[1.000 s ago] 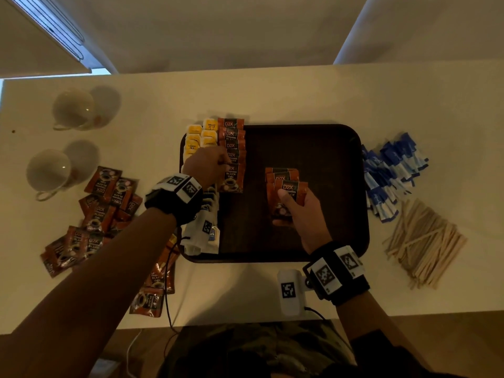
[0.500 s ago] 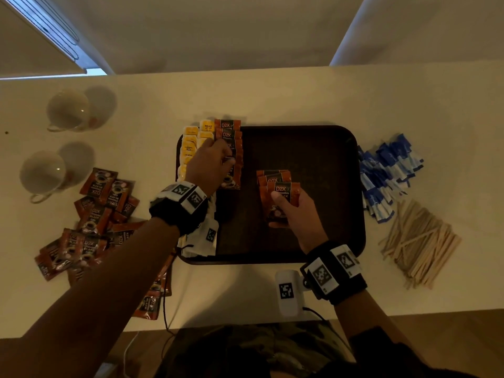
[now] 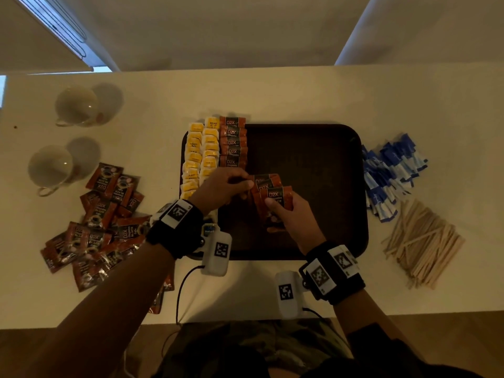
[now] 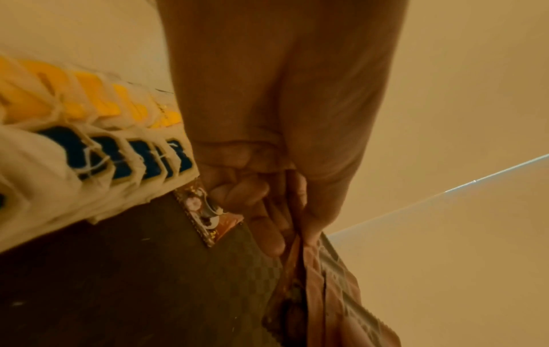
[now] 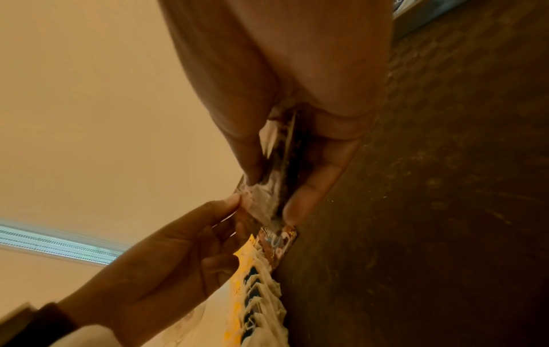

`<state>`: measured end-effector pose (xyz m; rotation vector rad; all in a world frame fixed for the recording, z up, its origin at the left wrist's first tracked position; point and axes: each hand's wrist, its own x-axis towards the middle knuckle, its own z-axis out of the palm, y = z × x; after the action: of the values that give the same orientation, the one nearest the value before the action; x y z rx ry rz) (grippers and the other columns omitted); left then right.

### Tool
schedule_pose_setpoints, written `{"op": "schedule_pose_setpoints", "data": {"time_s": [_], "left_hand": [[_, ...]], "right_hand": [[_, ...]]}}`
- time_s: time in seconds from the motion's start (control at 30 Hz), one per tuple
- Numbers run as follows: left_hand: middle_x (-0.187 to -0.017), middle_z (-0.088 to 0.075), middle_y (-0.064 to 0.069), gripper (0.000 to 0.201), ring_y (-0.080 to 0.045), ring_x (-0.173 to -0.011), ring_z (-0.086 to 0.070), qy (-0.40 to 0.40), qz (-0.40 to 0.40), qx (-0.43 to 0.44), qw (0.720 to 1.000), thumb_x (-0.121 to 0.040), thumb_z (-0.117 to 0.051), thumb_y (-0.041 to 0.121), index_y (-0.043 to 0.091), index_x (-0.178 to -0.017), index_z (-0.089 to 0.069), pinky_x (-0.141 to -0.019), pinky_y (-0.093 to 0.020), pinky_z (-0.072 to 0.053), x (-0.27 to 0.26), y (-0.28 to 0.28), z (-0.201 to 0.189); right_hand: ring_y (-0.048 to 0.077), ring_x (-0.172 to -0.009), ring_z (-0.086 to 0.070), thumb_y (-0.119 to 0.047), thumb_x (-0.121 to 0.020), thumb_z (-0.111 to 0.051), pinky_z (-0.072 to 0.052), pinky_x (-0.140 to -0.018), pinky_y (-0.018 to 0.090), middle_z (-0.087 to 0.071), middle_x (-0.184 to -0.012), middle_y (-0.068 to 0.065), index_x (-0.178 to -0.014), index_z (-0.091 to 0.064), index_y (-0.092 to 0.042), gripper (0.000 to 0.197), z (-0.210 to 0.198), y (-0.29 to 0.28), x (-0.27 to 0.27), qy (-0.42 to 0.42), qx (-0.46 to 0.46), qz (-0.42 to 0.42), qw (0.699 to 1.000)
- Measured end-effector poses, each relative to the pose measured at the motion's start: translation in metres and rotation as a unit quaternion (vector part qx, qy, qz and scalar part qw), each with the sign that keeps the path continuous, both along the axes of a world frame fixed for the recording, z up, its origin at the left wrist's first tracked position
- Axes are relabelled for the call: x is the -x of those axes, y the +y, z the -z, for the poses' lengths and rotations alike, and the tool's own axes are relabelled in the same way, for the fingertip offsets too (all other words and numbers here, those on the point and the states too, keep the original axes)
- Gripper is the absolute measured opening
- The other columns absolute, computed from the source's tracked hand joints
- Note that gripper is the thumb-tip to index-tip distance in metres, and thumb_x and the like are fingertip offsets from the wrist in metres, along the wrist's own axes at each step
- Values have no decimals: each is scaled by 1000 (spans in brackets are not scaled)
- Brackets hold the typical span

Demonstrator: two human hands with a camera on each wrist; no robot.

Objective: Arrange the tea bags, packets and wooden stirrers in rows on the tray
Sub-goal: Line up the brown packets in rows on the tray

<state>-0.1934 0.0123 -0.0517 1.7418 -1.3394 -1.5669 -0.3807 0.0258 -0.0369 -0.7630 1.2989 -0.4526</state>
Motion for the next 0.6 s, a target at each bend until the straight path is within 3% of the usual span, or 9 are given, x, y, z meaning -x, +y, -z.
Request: {"op": "schedule_pose_setpoints", "data": {"time_s": [0.07, 0.13, 0.23, 0.3, 0.37, 0.47, 0.6], "left_hand": [[-78, -64, -2, 9, -7, -63, -58, 15, -28, -4, 999, -89, -61, 20, 13, -93, -65, -49, -16, -42, -5, 2, -1], [-77, -63, 0, 10, 1, -62, -57, 2, -76, 27, 997, -89, -60, 19, 10, -90, -65, -53, -12, -43, -12, 4, 0], [-75, -63, 3, 13, 3, -66, -57, -91, -131, 80, 984, -91, -59, 18, 11, -82, -65, -68, -15, -43, -29, 3, 6], [-84, -66, 2, 9, -6, -80, -59, -143, -112, 64, 981, -89, -61, 18, 12, -86, -68, -77, -19, -41, -38, 1, 10], [-91, -65, 2, 10, -9, -89, -58, -168, -83, 53, 981, -86, -64, 15, 10, -93, -70, -77, -13, -39, -43, -2, 12], [-91, -63, 2, 11, -8, -86, -56, -179, -59, 52, 981, -84, -67, 10, 8, -95, -69, -67, -3, -37, -42, -6, 13], [-89, -66, -3, 9, -11, -84, -59, -202, -55, 45, 977, -82, -68, 10, 7, -91, -67, -75, -21, -44, -37, -12, 18]], "right_hand": [[14, -89, -63, -21, -91, -59, -58, -60, 24, -62, -101, -2, -115, -51, -18, 26, 1, 1, 1, 0, 4, -1, 1000], [12, -84, -63, -20, -91, -58, -58, -59, 24, -62, -98, -1, -116, -52, -15, 26, 3, 1, 2, 2, 8, 7, 1000], [7, -69, -59, -19, -92, -57, -57, -56, 25, -60, -85, -1, -115, -52, -11, 25, 6, 2, 4, 11, 11, 28, 999], [5, -68, -59, -19, -92, -57, -56, -55, 24, -58, -83, -2, -118, -52, -11, 27, 7, 1, 5, 16, 7, 33, 999], [6, -70, -59, -20, -92, -57, -56, -55, 23, -59, -86, -3, -119, -51, -11, 29, 7, 1, 6, 19, 5, 30, 999], [8, -77, -61, -20, -92, -57, -57, -56, 23, -61, -96, -1, -115, -52, -15, 24, 6, 1, 7, 18, 5, 30, 999], [11, -83, -62, -20, -91, -58, -58, -57, 24, -62, -102, 1, -113, -52, -18, 23, 6, 2, 6, 20, -1, 32, 999]]}}
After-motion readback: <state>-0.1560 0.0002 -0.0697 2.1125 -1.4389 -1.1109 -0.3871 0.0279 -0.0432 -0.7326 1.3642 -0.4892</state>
